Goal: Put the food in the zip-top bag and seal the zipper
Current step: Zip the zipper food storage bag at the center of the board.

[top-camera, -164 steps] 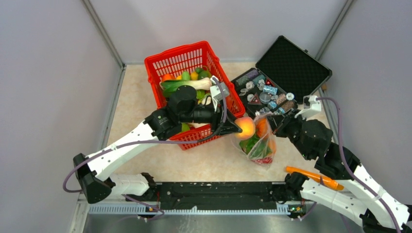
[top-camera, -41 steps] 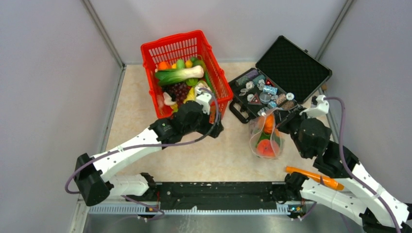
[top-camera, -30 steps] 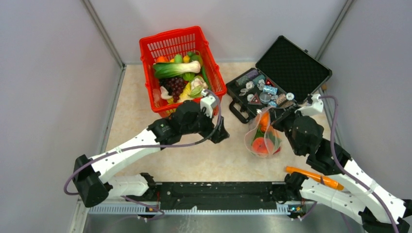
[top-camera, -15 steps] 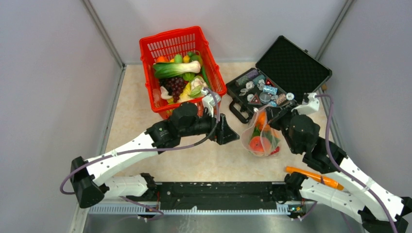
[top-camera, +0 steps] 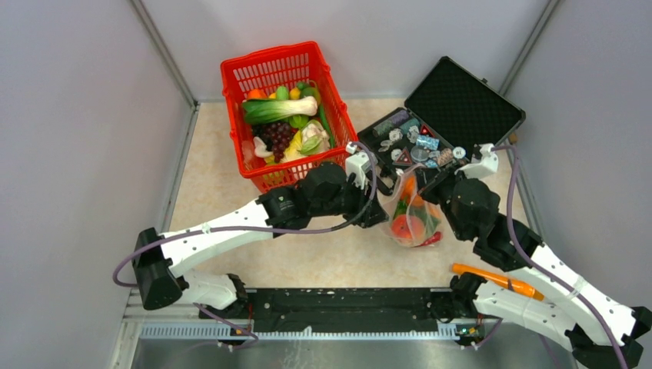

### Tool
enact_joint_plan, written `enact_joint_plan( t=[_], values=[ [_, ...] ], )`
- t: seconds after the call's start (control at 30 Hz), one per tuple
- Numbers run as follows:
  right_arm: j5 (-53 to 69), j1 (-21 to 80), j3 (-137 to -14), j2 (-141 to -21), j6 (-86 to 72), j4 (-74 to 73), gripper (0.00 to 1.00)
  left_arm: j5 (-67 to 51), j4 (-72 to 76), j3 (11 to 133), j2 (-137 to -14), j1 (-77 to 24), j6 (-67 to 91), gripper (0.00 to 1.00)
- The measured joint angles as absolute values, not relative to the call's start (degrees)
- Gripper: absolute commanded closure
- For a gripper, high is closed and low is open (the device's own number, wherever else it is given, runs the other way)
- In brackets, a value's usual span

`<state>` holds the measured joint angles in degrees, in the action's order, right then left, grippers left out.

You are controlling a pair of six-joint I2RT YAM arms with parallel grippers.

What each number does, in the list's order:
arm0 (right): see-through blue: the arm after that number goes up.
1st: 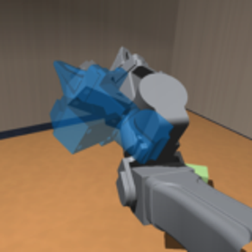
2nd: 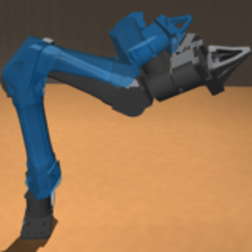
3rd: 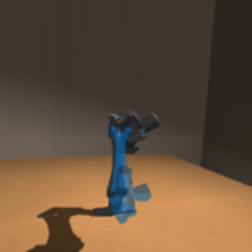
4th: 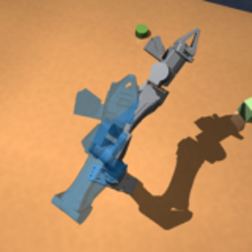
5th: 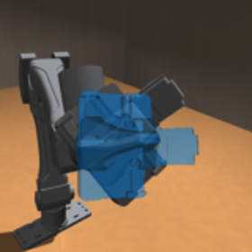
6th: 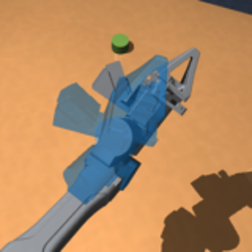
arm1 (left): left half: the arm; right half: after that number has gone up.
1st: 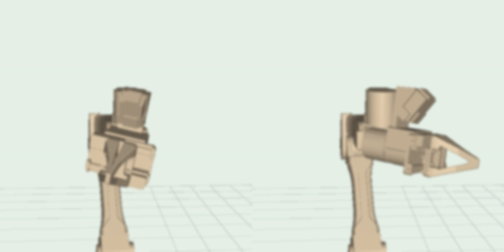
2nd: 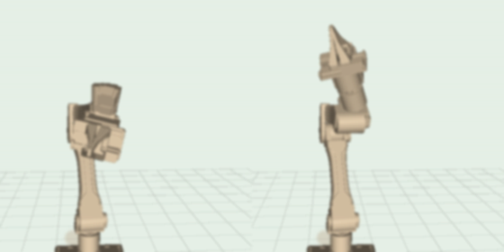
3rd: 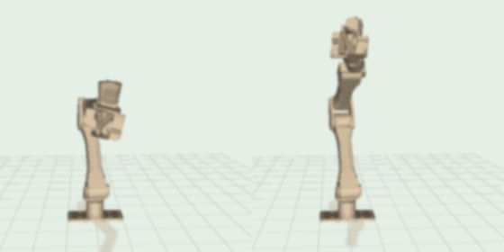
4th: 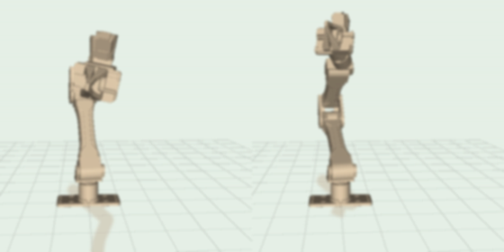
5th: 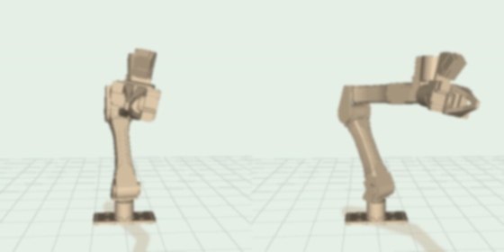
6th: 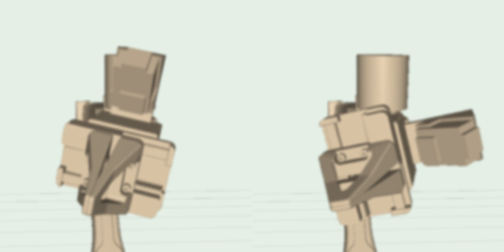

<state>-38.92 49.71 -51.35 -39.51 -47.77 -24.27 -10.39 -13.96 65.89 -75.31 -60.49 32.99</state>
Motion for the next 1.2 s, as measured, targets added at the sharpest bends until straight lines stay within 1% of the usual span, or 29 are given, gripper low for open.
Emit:
enact_joint_plan(
  t=[0.17,0.23,0.27,0.33,0.4,0.43,0.5,0.53,0.57,0.6,0.7,0.73,0.77,0.8,0.93,1.03,1.2],
  values=[
    [-38.8,49.7,-51.4,-39.9,-47.3,-23.9,1.00,-7.7,-16.6,66.7,-76.2,-61.3,31.0,0.61],
    [-38.6,49.7,-51.4,-40.4,-47.0,-23.7,1.00,-7.4,-17.4,67.1,-76.5,-61.5,30.2,0.64],
    [-38.5,49.7,-51.4,-40.7,-46.9,-23.6,1.00,-7.3,-18.1,67.6,-76.8,-61.7,29.8,0.68],
    [-38.1,49.7,-51.4,-41.2,-46.6,-23.3,1.00,-6.5,-18.9,68.8,-77.5,-62.1,28.7,0.80],
    [-37.3,49.7,-51.4,-41.7,-46.2,-22.9,1.00,-5.3,-20.1,70.0,-78.2,-62.5,27.5,0.96],
    [-36.9,49.7,-51.4,-41.9,-46.0,-22.7,1.00,-4.5,-20.7,70.6,-78.4,-62.6,26.6,1.00],
    [-35.4,49.7,-51.4,-42.1,-44.7,-22.2,1.00,-3.2,-21.4,70.8,-78.4,-62.7,25.4,1.00],
    [-34.3,49.7,-51.4,-42.0,-43.7,-21.9,0.97,-2.2,-21.8,71.0,-78.4,-62.7,24.5,1.00],
    [-33.0,49.7,-51.4,-42.0,-42.3,-21.5,0.90,-1.1,-22.2,71.1,-78.4,-62.7,23.7,1.00],
    [-31.5,49.7,-51.4,-41.8,-40.8,-21.2,0.82,-0.1,-22.5,71.2,-78.4,-62.7,23.0,1.00],
    [-24.7,49.7,-51.5,-41.3,-34.9,-20.6,0.50,1.8,-23.5,71.2,-78.0,-61.9,19.4,1.00],
    [-21.9,49.7,-51.9,-41.2,-32.6,-21.1,0.43,1.6,-23.6,71.1,-77.7,-61.3,17.5,1.00],
    [-18.6,49.7,-52.9,-41.3,-29.7,-22.3,0.40,1.1,-23.6,71.0,-77.3,-60.5,16.0,1.00],
    [-16.2,49.7,-54.0,-41.5,-27.5,-23.3,0.38,0.4,-23.6,70.8,-76.7,-59.5,14.2,1.00],
    [-8.4,49.7,-59.6,-41.3,-18.3,-27.8,0.36,-5.7,-23.2,68.9,-73.2,-53.7,7.2,1.00],
    [-6.7,49.7,-61.2,-39.4,-13.9,-28.9,0.36,-10.7,-22.9,68.4,-71.4,-50.0,2.2,1.00],
    [-5.9,49.7,-62.6,-36.9,-7.7,-30.1,0.37,-20.7,-23.2,68.4,-70.8,-47.7,-6.6,1.00]
  ],
)
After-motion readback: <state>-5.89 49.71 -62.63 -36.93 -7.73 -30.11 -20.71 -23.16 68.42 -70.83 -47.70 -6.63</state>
